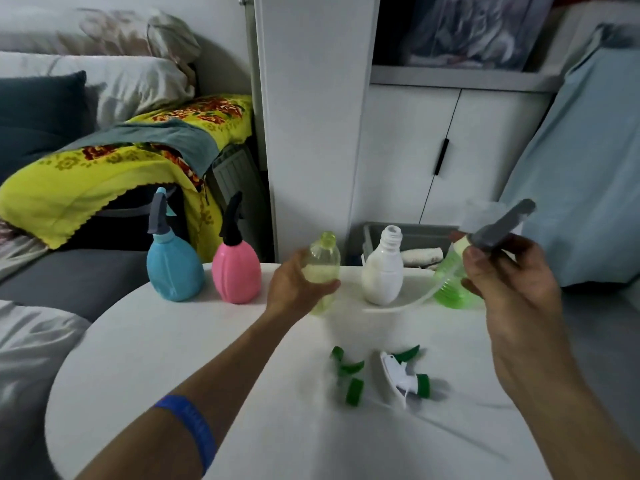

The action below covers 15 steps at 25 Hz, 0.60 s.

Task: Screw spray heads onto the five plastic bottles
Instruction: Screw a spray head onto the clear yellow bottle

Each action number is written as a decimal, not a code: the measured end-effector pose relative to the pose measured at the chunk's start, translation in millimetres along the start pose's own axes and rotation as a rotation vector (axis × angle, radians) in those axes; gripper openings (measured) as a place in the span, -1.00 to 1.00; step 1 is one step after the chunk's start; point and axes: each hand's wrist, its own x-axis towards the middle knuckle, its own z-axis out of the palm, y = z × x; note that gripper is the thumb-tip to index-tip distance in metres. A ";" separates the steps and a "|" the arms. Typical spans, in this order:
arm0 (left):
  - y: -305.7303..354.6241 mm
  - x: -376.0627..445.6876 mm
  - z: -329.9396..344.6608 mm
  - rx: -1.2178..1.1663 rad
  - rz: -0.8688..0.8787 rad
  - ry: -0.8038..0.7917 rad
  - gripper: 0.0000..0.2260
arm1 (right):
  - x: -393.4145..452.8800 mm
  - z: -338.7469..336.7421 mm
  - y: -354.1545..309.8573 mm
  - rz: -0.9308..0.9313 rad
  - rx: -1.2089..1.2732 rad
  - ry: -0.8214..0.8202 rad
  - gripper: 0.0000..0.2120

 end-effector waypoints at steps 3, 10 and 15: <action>-8.7 -43.6 -43.9 0.210 0.160 -0.043 -0.23 | -0.2 1.9 -10.3 -0.023 0.109 0.063 -0.78; -16.8 -130.5 -115.9 0.664 0.320 0.192 -0.27 | -13.8 25.6 -22.0 0.036 0.230 0.004 -0.91; -17.2 -138.8 -118.7 0.646 0.356 0.195 -0.30 | -27.3 47.0 -20.0 0.052 0.213 -0.060 -0.84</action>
